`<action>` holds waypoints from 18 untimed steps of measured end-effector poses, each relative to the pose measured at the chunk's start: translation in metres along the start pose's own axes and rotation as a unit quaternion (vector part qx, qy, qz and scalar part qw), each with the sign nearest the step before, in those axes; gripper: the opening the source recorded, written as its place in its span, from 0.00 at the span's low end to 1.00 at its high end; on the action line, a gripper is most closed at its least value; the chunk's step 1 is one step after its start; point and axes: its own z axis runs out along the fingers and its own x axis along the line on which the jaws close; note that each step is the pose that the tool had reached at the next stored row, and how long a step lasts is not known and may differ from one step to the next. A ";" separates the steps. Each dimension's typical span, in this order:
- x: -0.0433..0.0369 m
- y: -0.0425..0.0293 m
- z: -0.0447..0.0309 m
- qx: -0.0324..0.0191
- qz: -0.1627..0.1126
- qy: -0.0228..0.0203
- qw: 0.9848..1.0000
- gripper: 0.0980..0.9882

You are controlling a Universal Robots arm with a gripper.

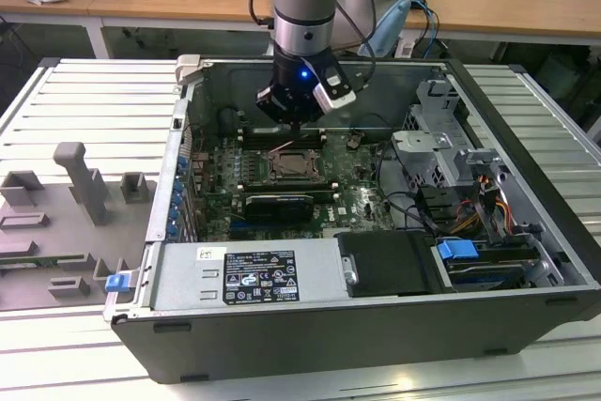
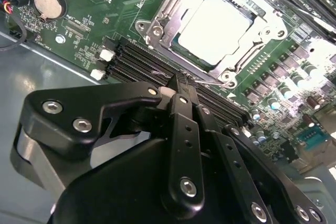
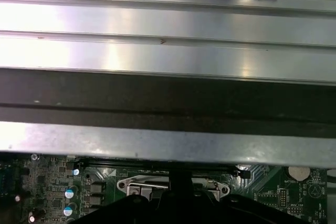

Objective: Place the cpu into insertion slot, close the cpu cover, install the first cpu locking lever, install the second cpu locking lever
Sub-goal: 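Install the first cpu locking lever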

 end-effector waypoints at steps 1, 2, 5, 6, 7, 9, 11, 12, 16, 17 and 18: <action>-0.0007 0.0000 0.0005 0.000 0.000 0.000 1.000 0.01; -0.0018 0.0001 0.0014 0.000 0.000 0.000 1.000 0.01; -0.0040 0.0002 0.0034 0.000 0.000 0.000 1.000 0.01; -0.0046 0.0003 0.0043 0.000 0.000 0.000 1.000 0.01; -0.0055 0.0003 0.0054 0.000 0.000 0.000 1.000 0.01; -0.0070 0.0002 0.0070 0.000 0.000 0.000 1.000 0.01; -0.0084 -0.0001 0.0098 0.000 0.000 0.000 1.000 0.01; -0.0088 -0.0002 0.0108 0.000 0.000 0.000 1.000 0.01; -0.0104 -0.0007 0.0153 0.001 0.000 0.000 1.000 0.01; -0.0107 -0.0008 0.0162 0.001 0.000 0.000 1.000 0.01; -0.0110 -0.0009 0.0170 0.001 0.000 0.000 1.000 0.01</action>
